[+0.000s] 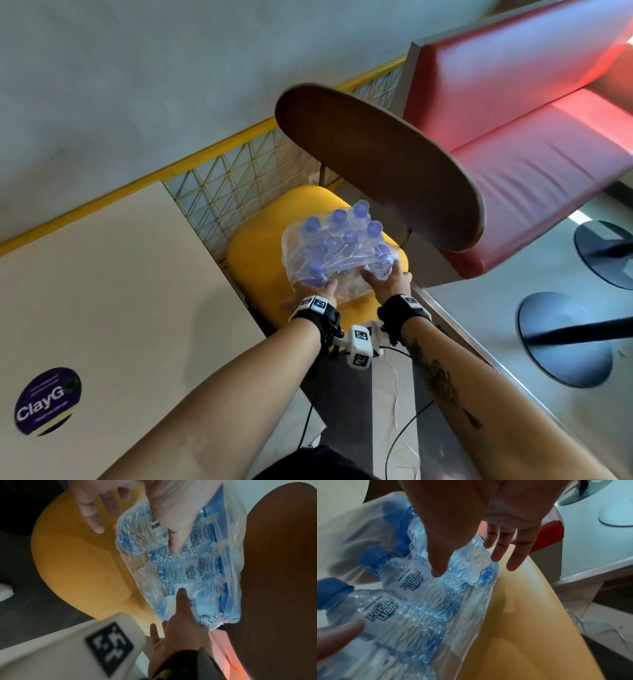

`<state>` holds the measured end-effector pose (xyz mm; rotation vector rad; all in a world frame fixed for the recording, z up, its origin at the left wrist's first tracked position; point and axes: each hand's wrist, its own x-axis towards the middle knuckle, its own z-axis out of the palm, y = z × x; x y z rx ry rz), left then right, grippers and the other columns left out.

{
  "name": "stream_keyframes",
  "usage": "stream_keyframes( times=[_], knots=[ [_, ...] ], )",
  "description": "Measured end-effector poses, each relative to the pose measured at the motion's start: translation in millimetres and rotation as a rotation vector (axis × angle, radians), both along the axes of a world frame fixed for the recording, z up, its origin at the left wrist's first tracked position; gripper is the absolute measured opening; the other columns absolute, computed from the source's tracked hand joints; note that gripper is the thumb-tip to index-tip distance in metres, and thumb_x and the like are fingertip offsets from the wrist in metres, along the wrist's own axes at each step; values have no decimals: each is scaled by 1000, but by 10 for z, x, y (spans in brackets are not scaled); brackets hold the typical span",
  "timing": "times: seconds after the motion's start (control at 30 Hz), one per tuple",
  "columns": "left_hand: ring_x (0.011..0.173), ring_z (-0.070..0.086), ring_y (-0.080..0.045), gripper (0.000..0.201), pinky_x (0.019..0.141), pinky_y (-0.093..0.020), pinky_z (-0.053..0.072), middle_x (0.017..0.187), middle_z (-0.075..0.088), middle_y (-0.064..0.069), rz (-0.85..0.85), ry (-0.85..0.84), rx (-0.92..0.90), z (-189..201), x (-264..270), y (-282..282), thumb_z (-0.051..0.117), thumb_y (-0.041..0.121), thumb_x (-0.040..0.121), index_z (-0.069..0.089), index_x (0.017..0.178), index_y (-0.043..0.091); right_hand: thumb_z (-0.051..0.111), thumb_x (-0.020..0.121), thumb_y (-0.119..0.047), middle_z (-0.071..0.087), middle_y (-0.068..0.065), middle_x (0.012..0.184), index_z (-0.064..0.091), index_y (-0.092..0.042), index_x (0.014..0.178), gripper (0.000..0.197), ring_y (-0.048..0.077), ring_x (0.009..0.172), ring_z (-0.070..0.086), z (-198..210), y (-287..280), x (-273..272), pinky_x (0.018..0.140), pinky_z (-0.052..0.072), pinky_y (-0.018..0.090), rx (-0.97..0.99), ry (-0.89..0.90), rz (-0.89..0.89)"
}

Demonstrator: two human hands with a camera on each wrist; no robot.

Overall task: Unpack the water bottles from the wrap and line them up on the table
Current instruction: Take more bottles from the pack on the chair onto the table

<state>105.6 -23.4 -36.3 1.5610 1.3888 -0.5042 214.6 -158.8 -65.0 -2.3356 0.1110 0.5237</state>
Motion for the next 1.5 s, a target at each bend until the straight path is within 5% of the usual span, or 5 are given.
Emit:
stream_keyframes(
  times=[0.3,0.43,0.6,0.87,1.5],
  knots=[
    [109,60,-31,85,85,-37,52,131,53,-10,-313,-204,116,195,-338,130,72,67,84,46,148,17,83,70,-44,63,-5,103,57,-21,126,66,26,99,64,225,-255,-112,80,49,34,-81,-59,352],
    [132,57,-30,81,108,-32,47,150,53,-11,-495,-315,113,345,-566,201,83,40,84,47,152,18,85,66,-42,69,-10,96,63,-33,116,55,18,91,67,331,-393,-489,75,45,28,-43,-18,473],
    [91,59,-13,48,83,-16,47,108,62,6,-576,-379,62,484,-1273,534,89,28,79,61,118,28,83,61,-44,71,-12,90,63,-36,107,51,7,83,66,419,-307,-1048,73,49,27,-42,31,638],
    [93,70,-18,49,86,-35,57,98,73,9,-351,-387,247,493,-3353,1393,73,56,59,68,100,29,89,57,-44,64,-24,97,55,-44,110,62,0,89,60,462,758,-2228,72,39,5,54,87,986],
    [94,71,-9,55,83,-30,52,101,76,12,541,-329,487,101,-7146,2576,95,34,61,68,109,36,82,50,-49,68,-7,98,63,-29,103,60,16,87,65,213,3518,-5926,81,55,36,101,68,1327]
  ],
)
